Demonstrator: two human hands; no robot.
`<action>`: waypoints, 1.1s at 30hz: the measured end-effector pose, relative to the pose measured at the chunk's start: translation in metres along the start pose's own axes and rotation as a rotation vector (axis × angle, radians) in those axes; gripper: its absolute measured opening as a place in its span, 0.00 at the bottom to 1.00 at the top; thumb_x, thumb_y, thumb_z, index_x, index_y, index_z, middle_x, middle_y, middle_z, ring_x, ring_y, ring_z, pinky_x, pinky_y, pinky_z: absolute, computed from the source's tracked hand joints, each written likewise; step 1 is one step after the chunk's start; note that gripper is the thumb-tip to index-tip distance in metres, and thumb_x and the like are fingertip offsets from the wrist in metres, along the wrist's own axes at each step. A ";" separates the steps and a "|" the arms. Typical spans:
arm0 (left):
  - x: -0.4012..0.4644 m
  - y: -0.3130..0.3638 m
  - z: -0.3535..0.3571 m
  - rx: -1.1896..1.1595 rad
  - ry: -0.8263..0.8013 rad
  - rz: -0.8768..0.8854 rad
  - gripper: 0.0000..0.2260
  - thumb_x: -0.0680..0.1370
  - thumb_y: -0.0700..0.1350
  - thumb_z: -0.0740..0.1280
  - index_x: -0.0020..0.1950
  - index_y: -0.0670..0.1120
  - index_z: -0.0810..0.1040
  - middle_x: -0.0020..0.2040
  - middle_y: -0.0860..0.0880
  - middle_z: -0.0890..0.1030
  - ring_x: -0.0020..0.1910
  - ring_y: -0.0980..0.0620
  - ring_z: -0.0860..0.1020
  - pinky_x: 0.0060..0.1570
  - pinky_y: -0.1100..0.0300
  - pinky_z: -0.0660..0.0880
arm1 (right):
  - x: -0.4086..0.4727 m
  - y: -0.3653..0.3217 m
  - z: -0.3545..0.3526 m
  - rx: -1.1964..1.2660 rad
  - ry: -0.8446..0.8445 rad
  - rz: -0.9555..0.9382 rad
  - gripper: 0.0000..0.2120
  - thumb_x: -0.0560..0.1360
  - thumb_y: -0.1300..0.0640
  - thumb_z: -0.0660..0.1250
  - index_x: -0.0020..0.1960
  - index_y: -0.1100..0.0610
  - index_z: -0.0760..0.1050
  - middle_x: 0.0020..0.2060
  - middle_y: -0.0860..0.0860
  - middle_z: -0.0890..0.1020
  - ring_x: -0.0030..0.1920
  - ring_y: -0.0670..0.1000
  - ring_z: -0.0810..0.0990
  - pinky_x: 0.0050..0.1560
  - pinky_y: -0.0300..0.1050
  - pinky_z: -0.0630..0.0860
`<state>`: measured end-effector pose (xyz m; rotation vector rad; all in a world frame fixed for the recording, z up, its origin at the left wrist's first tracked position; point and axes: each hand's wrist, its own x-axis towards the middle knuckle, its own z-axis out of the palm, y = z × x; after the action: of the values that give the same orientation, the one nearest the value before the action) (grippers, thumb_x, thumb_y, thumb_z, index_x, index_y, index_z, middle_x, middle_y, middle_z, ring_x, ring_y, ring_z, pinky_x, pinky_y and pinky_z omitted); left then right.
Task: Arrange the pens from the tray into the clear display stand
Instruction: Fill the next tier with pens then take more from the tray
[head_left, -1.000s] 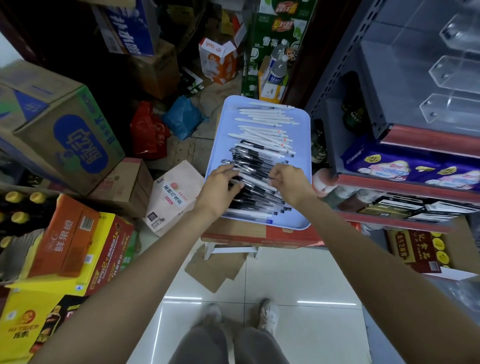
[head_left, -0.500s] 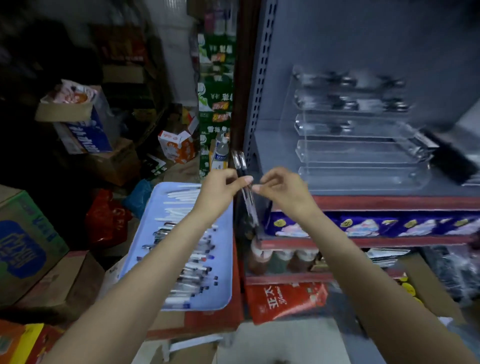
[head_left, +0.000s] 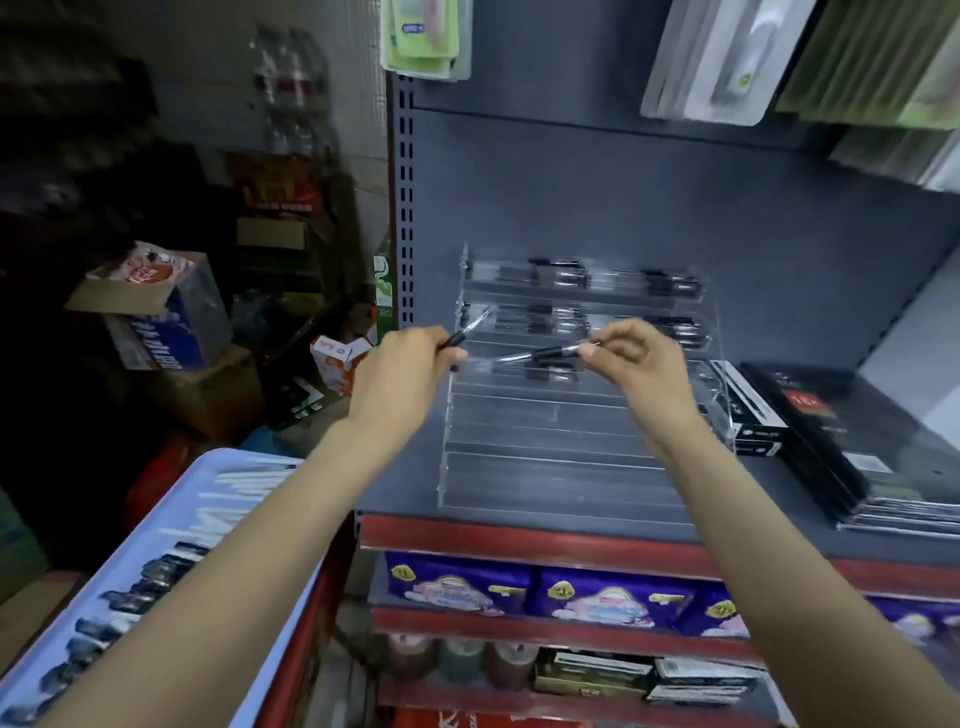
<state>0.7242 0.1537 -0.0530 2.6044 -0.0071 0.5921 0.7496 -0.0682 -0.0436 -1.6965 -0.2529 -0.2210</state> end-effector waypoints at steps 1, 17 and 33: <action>0.002 -0.001 0.003 -0.001 0.016 -0.012 0.14 0.79 0.53 0.60 0.42 0.44 0.74 0.36 0.46 0.75 0.38 0.43 0.75 0.36 0.52 0.71 | 0.006 0.005 -0.009 0.022 0.053 0.016 0.09 0.71 0.66 0.70 0.40 0.54 0.74 0.36 0.51 0.80 0.39 0.46 0.80 0.49 0.38 0.76; 0.017 0.015 0.024 -0.170 0.045 -0.007 0.03 0.77 0.44 0.66 0.50 0.49 0.77 0.41 0.54 0.79 0.40 0.56 0.74 0.45 0.58 0.73 | 0.070 0.032 -0.014 -0.681 -0.243 -0.024 0.02 0.70 0.63 0.72 0.42 0.61 0.83 0.38 0.51 0.82 0.39 0.45 0.77 0.42 0.28 0.70; 0.020 0.022 0.030 -0.172 -0.059 0.067 0.09 0.76 0.41 0.67 0.56 0.47 0.81 0.47 0.52 0.78 0.44 0.58 0.74 0.47 0.81 0.62 | 0.065 0.027 -0.020 -0.605 -0.256 0.019 0.06 0.75 0.60 0.68 0.50 0.58 0.82 0.44 0.50 0.82 0.48 0.46 0.78 0.50 0.37 0.70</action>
<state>0.7527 0.1230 -0.0588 2.4606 -0.1582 0.5142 0.8195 -0.0888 -0.0472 -2.3313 -0.3855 -0.0644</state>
